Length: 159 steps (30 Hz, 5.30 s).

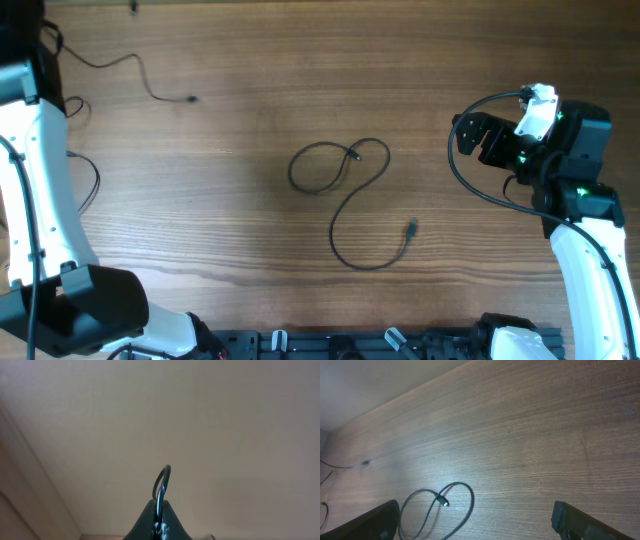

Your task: Untangle cables

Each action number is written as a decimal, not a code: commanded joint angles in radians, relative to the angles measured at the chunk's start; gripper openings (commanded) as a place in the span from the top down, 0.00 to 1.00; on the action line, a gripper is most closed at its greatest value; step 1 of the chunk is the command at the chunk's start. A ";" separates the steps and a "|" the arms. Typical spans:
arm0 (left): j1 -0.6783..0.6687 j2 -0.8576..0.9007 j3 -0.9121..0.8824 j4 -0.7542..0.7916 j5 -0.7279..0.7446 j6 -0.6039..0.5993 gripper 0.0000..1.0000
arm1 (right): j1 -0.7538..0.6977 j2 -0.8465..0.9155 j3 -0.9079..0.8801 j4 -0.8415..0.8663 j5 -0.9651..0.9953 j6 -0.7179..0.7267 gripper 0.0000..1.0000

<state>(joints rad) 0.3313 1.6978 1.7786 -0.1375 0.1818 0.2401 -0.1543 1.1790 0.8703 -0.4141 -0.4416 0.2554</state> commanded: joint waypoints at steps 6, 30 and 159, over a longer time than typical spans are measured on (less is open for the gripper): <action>0.054 0.185 0.024 -0.112 0.001 -0.013 0.96 | -0.004 0.002 0.006 0.002 -0.004 -0.020 0.00; -0.200 0.442 0.024 -0.254 0.008 -0.013 0.34 | -0.004 0.002 0.006 0.000 0.007 -0.020 0.00; -0.414 0.297 -0.222 0.002 0.101 -0.122 0.00 | -0.004 0.009 0.006 -0.097 0.031 -0.098 0.00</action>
<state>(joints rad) -0.0731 2.0003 1.5532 -0.0834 0.2932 0.1738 -0.1543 1.1790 0.8703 -0.5156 -0.4248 0.1768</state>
